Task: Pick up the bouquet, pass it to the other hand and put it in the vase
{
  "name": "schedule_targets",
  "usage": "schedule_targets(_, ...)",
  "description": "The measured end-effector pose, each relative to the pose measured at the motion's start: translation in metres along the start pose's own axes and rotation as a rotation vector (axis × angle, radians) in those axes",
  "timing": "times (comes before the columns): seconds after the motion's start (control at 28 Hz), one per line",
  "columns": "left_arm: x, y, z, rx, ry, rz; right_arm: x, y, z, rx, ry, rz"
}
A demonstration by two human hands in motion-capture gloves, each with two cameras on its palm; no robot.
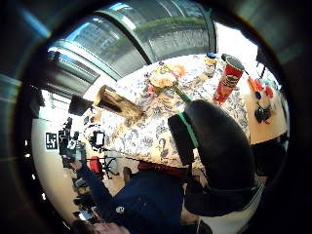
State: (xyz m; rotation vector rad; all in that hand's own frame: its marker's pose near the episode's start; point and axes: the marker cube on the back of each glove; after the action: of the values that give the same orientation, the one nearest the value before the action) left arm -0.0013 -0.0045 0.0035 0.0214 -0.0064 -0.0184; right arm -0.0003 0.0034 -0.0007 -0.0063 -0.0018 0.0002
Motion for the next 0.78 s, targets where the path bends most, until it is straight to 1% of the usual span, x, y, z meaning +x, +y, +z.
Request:
schedule_targets(0.14, 0.001, -0.005, 0.007, 0.0, -0.008, -0.001, 0.0, 0.006, -0.001, -0.014, -0.006, -0.006)
schedule_targets(0.25, 0.003, -0.001, 0.007, -0.021, -0.011, 0.003, 0.001, 0.008, -0.001, -0.02, -0.015, -0.011)
schedule_targets(0.39, 0.005, -0.002, 0.009, -0.026, 0.009, 0.026, 0.004, 0.003, 0.002, -0.021, -0.025, -0.009)
schedule_targets(0.5, 0.004, -0.002, 0.012, -0.029, 0.01, 0.026, 0.005, -0.002, 0.004, -0.026, -0.024, 0.0)
schedule_targets(0.78, 0.006, -0.007, 0.025, -0.025, 0.065, 0.058, -0.004, -0.009, 0.007, -0.065, -0.071, -0.002)
